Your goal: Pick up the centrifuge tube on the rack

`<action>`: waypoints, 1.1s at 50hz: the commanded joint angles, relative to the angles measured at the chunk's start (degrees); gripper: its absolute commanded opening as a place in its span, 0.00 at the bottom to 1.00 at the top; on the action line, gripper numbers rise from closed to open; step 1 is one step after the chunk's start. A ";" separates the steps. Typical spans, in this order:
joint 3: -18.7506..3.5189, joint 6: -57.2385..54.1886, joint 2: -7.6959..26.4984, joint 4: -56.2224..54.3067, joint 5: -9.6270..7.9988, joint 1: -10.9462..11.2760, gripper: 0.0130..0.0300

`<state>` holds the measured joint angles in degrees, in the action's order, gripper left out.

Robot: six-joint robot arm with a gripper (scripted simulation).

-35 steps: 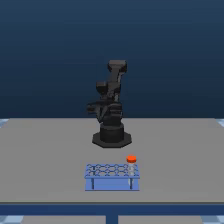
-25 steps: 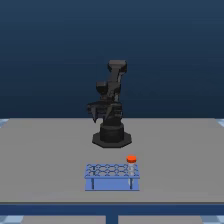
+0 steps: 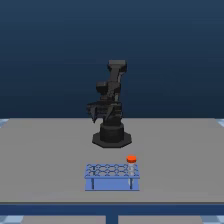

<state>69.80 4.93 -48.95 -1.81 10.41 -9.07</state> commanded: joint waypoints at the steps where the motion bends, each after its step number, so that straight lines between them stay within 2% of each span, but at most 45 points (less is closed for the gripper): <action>1: -0.06 -1.19 0.18 -1.14 0.10 0.32 1.00; 15: -0.36 -5.78 1.01 -5.87 0.47 1.49 1.00; 30: -1.05 -14.77 2.89 -15.15 1.31 3.95 1.00; 38: -1.88 -22.79 4.99 -23.48 2.22 6.43 1.00; 40: -1.88 -22.79 4.99 -23.48 2.22 6.43 1.00; 43: -2.48 -27.16 6.43 -28.06 2.82 7.96 1.00; 45: -2.48 -27.16 6.43 -28.06 2.82 7.96 1.00; 48: -3.22 -31.37 8.12 -32.50 3.50 9.61 1.00; 50: -3.22 -31.37 8.12 -32.50 3.50 9.61 1.00; 53: -4.13 -35.15 10.08 -36.54 4.24 11.35 1.00; 55: -4.13 -35.15 10.08 -36.54 4.24 11.35 1.00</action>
<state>65.99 -27.47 -39.44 -36.66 13.86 0.83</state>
